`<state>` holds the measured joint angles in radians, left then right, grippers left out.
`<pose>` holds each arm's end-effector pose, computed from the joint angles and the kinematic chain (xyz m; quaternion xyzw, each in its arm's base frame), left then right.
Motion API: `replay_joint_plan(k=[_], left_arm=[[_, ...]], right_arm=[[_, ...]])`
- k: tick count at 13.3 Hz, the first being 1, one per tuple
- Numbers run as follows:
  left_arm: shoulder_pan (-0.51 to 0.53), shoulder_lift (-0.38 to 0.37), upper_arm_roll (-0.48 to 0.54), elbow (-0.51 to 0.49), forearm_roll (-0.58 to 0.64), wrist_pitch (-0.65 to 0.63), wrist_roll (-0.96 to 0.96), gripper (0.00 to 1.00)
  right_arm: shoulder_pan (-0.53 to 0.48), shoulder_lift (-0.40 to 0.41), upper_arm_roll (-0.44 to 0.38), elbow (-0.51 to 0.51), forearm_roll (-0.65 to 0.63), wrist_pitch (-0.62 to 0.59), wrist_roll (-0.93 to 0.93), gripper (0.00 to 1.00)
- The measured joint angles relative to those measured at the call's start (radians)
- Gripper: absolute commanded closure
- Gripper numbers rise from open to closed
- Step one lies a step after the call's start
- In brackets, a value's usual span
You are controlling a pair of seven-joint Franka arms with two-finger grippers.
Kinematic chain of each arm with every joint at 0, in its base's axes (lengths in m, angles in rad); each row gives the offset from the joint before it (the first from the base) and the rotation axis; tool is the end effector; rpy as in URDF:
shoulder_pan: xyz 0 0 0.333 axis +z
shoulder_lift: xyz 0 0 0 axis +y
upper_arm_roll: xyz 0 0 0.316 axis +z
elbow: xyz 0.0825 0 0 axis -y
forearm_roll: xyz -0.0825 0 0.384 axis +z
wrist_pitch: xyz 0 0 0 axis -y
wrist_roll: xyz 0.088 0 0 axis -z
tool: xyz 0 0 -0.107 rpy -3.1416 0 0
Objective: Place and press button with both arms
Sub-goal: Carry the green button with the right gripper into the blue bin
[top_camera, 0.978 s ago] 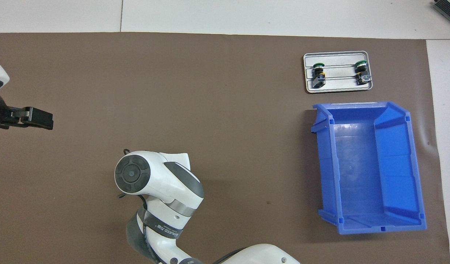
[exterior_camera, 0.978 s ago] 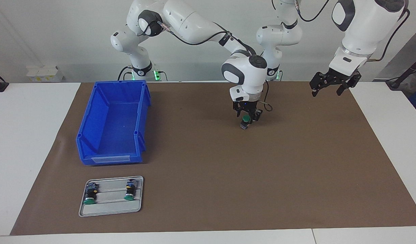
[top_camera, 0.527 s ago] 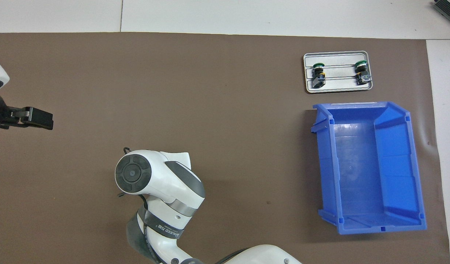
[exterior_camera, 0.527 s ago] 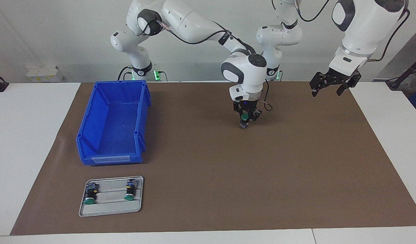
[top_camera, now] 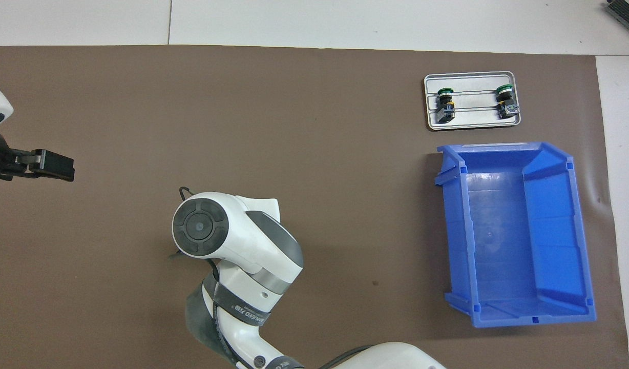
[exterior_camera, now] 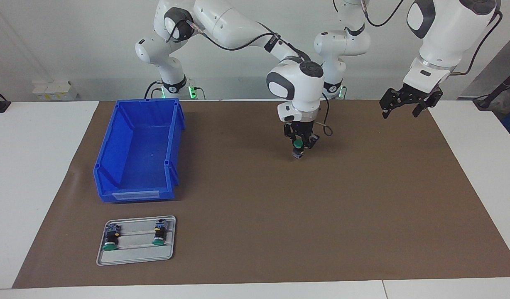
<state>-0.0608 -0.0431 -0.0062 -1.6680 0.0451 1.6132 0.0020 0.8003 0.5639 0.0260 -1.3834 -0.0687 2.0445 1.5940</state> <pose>0.5425 -0.0318 0.6060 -0.9991 0.0356 0.0051 0.0228 0.4962 0.5274 0.3937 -0.9302 0.3630 -0.0401 0.0369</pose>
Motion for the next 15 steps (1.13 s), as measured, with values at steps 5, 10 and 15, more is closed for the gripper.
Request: replay_joint_plan(k=[5, 10, 15], left_arm=[[0.0, 0.0, 0.0, 0.0, 0.0, 0.0, 0.0, 0.0], [0.0, 0.0, 0.0, 0.0, 0.0, 0.0, 0.0, 0.0], [0.0, 0.0, 0.0, 0.0, 0.0, 0.0, 0.0, 0.0]], right_arm=[[-0.132, -0.245, -0.001, -0.252, -0.001, -0.015, -0.216, 1.0], [-0.288, -0.452, -0.002, -0.446, -0.002, -0.059, -0.483, 1.0], [-0.5, -0.588, -0.004, -0.526, -0.003, -0.147, -0.878, 1.0]])
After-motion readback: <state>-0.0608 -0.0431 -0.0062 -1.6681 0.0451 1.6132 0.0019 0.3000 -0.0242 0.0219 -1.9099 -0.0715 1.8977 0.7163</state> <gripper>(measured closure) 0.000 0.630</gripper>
